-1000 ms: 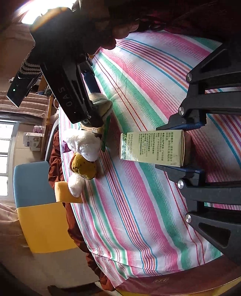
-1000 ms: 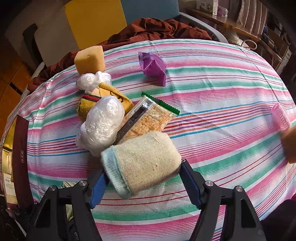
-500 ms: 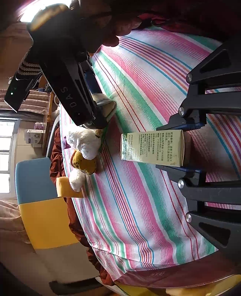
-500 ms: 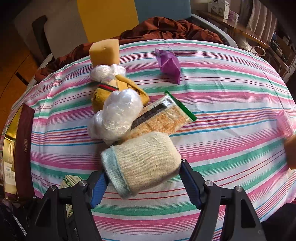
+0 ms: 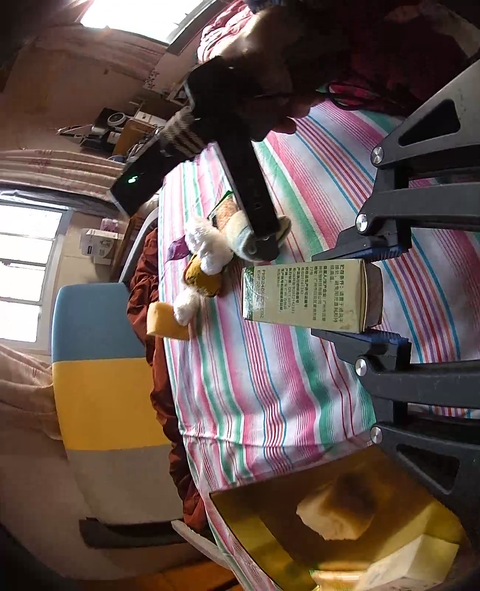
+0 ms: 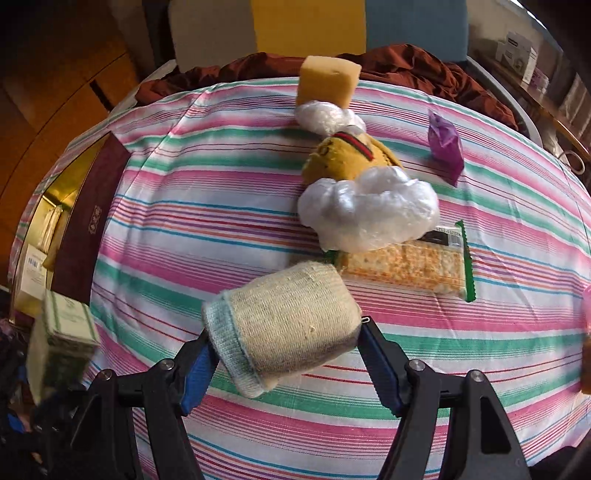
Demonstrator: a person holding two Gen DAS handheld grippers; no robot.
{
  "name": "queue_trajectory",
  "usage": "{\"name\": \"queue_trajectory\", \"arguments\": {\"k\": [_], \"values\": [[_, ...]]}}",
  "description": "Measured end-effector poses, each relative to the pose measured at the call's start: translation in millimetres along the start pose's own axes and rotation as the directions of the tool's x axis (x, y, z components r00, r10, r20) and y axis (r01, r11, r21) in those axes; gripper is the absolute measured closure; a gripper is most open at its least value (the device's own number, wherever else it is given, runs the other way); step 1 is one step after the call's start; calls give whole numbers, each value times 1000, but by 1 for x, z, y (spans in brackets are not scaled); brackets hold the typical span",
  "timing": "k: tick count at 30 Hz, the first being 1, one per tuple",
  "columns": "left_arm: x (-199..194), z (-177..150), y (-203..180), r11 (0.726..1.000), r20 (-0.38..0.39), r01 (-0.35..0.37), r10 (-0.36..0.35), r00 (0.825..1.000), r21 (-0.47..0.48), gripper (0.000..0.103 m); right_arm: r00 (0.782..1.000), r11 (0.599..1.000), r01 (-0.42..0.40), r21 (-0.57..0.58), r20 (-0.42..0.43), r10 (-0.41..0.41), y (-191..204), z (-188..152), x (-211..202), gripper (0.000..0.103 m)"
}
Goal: Organize objects
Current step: 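Carry the green-labelled box into the gold tray with the left tool and release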
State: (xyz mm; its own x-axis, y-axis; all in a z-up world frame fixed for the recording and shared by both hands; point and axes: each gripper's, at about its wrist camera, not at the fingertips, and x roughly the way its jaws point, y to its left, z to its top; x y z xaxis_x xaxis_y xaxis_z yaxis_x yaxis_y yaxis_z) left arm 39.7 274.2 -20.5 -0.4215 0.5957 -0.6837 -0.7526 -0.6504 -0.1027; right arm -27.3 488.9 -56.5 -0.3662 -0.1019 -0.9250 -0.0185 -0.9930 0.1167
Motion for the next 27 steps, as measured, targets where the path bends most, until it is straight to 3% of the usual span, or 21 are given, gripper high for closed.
{"name": "queue_trajectory", "arguments": {"k": [7, 11, 15, 23, 27], "values": [[-47, 3, 73, 979, 59, -134, 145, 988, -157, 73, 1000, 999, 28, -20, -2, -29, 6, 7, 8, 30], [-59, -3, 123, 941, 42, -216, 234, 971, -261, 73, 998, 998, 55, -41, -2, -55, 12, 7, 12, 30], [-67, -9, 171, 888, 20, -244, 273, 962, -391, 73, 998, 997, 67, -49, -1, -67, 13, 6, 12, 30], [-75, -14, 222, 823, -15, -321, 355, 935, -469, 73, 995, 993, 97, -73, -1, -97, 18, 6, 14, 30], [-70, -9, 245, 807, -40, -343, 371, 928, -481, 73, 994, 990, 111, -84, -2, -111, 21, 7, 17, 30]]}}
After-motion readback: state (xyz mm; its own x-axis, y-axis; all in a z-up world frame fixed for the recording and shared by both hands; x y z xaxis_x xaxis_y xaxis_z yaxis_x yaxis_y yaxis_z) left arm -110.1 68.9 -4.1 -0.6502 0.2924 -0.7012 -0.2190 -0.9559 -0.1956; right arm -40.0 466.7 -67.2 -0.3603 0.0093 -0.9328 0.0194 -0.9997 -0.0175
